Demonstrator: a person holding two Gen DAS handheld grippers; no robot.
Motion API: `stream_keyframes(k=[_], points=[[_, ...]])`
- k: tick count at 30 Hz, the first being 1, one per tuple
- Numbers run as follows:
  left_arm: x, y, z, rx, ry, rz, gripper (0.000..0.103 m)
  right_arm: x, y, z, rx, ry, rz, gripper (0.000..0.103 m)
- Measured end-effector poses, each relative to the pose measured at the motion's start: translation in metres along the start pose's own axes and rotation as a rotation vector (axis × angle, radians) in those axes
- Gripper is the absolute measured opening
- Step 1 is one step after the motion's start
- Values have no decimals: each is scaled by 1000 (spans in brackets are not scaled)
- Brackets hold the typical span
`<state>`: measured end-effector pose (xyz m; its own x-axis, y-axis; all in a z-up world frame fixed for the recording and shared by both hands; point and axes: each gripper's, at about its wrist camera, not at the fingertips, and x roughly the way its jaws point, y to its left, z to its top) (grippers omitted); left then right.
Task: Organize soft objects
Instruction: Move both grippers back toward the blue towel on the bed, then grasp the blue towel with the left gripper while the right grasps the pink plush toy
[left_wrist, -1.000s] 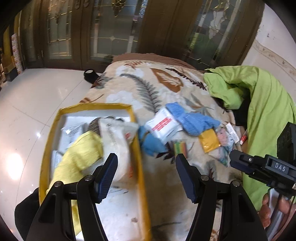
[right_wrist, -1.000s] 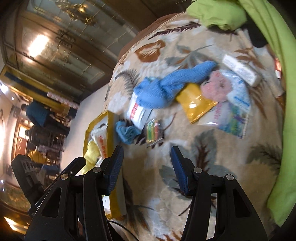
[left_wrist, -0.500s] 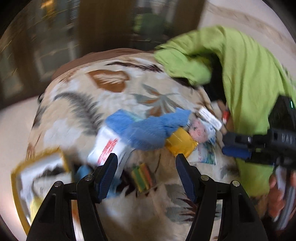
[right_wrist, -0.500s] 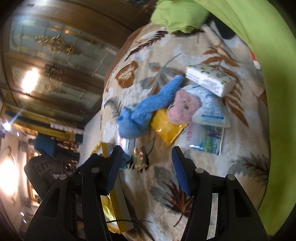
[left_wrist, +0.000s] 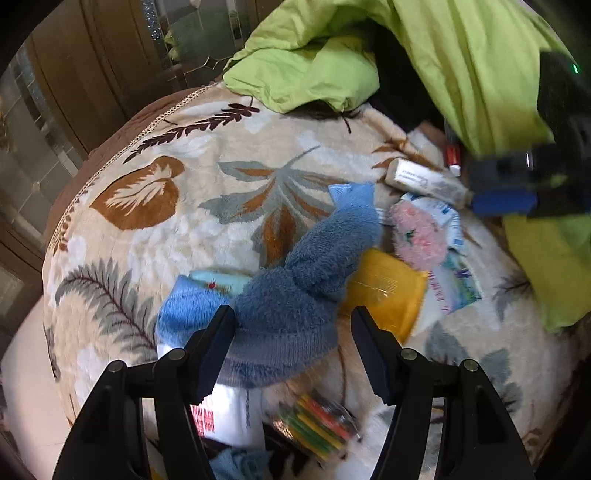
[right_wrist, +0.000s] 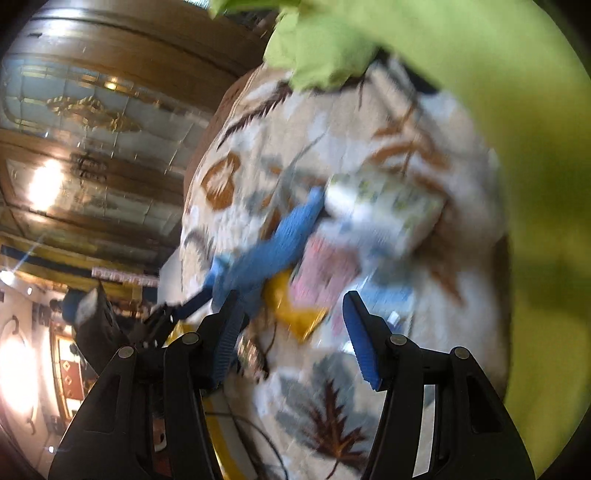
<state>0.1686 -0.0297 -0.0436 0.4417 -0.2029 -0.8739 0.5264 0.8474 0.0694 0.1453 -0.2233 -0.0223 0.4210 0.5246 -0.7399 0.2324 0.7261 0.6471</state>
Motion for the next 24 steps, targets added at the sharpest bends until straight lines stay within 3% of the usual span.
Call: stream_keyframes(k=[2, 7, 12, 16, 18, 20, 22, 23, 24], points=[[3, -3, 2, 16, -2, 8, 65, 1, -4, 13, 17, -14, -11, 67], [10, -5, 8, 33, 3, 14, 65, 6, -1, 25, 1, -9, -53, 67], [12, 8, 13, -75, -6, -53, 65, 24, 13, 19, -74, 75, -57, 67], [14, 12, 12, -125, -6, -75, 64, 43, 23, 18, -143, 113, -168, 67], [13, 8, 12, -113, -14, -53, 53, 54, 25, 19, -175, 136, -199, 67], [13, 8, 11, -124, -17, -60, 51, 62, 26, 17, -196, 156, -221, 67], [12, 12, 9, -153, -18, -73, 46, 72, 31, 14, -253, 185, -251, 55], [11, 14, 7, -163, -20, -81, 45, 76, 33, 12, -283, 189, -268, 43], [10, 15, 6, -169, -23, -83, 43, 78, 33, 10, -300, 190, -276, 42]])
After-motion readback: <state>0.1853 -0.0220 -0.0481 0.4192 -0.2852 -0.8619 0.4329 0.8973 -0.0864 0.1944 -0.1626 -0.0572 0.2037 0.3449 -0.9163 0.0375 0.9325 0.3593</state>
